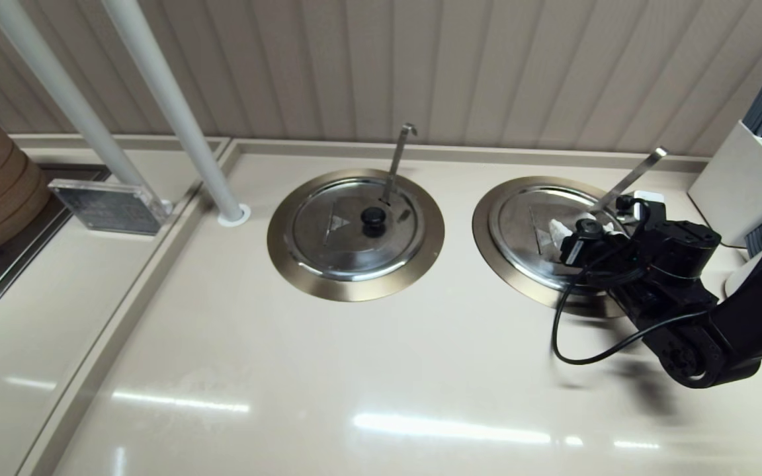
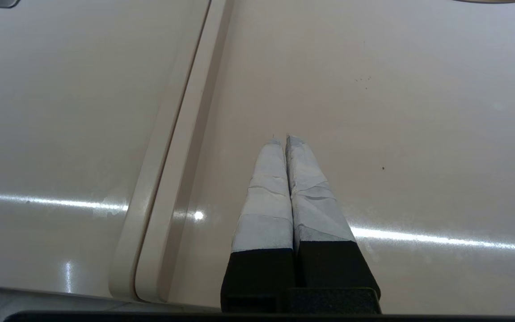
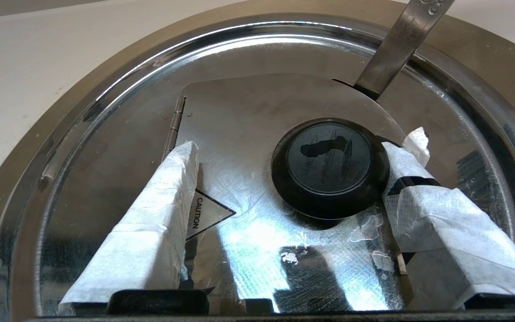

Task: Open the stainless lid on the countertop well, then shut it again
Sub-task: Open the lid

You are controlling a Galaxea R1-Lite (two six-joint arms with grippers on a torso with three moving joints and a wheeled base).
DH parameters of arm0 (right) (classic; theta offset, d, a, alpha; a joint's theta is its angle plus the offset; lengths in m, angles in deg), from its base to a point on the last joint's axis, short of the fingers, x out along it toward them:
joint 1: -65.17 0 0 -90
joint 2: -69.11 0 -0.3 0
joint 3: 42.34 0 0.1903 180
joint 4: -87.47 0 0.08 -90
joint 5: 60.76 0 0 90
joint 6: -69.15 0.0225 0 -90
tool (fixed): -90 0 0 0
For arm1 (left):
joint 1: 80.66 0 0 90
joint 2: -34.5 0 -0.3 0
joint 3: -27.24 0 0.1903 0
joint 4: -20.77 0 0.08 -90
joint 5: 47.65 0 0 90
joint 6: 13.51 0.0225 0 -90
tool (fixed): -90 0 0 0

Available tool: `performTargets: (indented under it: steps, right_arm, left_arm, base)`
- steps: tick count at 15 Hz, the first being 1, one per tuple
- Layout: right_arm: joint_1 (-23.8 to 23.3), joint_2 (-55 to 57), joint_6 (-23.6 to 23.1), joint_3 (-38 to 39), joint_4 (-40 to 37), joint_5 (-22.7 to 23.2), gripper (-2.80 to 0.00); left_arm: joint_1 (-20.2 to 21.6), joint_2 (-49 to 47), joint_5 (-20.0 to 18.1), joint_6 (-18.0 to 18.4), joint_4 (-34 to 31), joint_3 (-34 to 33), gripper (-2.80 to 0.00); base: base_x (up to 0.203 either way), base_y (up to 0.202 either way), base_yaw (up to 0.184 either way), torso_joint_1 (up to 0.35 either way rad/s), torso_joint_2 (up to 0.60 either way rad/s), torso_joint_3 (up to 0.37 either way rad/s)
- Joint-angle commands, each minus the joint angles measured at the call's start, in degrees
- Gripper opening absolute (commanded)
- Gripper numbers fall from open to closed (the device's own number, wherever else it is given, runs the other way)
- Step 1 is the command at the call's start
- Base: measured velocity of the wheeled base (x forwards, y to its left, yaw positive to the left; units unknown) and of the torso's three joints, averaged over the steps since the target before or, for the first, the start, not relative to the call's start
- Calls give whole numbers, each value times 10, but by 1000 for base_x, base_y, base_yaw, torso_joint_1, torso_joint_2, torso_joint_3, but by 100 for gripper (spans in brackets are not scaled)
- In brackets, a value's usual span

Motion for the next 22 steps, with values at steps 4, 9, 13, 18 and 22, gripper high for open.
performTargets:
  steps: [4,9,13,18,22]
  right_arm:
    - [1,-6,3,0,5,0,0]
    - [5,-23,4,0,5,-2,0]
    - [20,-42,4,1,4,-4,0]
    - [54,-56,3,-3,4,-19,0]
    - [85,-66,2,-5,-8,-29,0]
  left_arm:
    - [0,-1,0,0,0,0,-280]
    - [0,-1,0,0,0,0,-280]
    - [0,-1,0,0,0,0,-280]
    - [0,-1,0,0,0,0,-280]
    - [0,-1,0,0,0,0,-280]
  base:
    - [0,0,0,0,0,0]
    - [0,0,0,0,0,0]
    - [0,0,0,0,0,0]
    - [0,0,0,0,0,0]
    - [0,0,0,0,0,0]
